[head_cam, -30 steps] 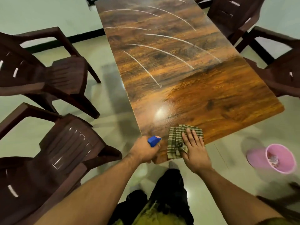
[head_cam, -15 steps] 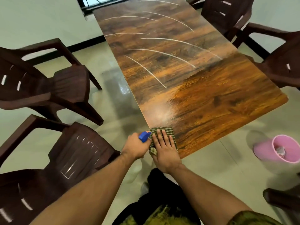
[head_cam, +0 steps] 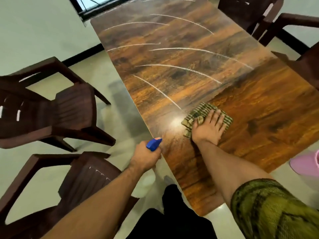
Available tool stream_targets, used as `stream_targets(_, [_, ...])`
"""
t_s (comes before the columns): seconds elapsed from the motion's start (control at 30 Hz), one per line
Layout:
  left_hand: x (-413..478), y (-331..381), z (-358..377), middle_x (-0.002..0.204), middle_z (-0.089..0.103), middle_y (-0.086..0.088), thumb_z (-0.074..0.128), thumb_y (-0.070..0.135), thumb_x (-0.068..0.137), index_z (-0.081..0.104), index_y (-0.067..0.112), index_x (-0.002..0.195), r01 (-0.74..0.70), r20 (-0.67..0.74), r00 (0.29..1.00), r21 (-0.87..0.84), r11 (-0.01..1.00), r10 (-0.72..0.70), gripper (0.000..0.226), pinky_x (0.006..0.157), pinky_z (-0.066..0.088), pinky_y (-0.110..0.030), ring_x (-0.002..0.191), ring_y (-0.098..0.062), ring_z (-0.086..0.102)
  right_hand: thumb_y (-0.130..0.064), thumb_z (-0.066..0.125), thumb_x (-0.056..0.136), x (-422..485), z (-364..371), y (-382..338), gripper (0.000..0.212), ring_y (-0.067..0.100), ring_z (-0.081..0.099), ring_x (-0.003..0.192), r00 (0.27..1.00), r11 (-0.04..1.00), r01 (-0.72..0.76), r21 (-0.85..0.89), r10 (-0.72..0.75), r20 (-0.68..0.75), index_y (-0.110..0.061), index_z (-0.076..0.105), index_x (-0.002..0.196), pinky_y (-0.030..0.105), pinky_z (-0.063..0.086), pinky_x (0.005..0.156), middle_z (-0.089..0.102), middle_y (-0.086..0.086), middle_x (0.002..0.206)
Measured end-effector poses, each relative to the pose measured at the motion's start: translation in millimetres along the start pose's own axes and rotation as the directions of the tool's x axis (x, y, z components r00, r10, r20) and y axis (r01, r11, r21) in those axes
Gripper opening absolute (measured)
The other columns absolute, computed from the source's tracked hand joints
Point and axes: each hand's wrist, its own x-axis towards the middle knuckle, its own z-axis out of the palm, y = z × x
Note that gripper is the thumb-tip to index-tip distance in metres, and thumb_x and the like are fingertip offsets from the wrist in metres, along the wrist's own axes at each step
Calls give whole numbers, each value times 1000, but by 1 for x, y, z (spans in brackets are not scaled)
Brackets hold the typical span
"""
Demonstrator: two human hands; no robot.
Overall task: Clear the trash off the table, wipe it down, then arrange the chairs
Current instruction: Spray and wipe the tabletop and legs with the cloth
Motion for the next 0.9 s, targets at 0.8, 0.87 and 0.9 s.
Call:
stream_targets(0.8, [111,149,6,66,73,-7,62,33,89,64,9,83,-407,365,893,413,815,261,25,62,60,-33,57,-21,70,-67,21,93,-29,1,-15,88,45,-14,149,995,996,-79,51,76,65,-16,-6,158,63,-9,117,-13,28,162])
stream_targets(0.87, [130,161,5,65,65,-2,63,33,90,58,16,79,-464,392,869,436,771,302,21,53,51,-24,58,-16,63,-66,20,90,-23,5,-41,85,46,-15,149,997,997,57,53,-60,56,-21,1,159,64,-12,116,-12,29,162])
stream_targets(0.9, [143,169,3,65,60,1,63,31,91,54,19,75,-495,414,851,430,755,322,22,48,43,-20,56,-12,58,-64,22,89,-20,9,-55,83,44,-17,149,990,992,119,43,-122,64,-23,6,160,65,-10,117,-12,28,162])
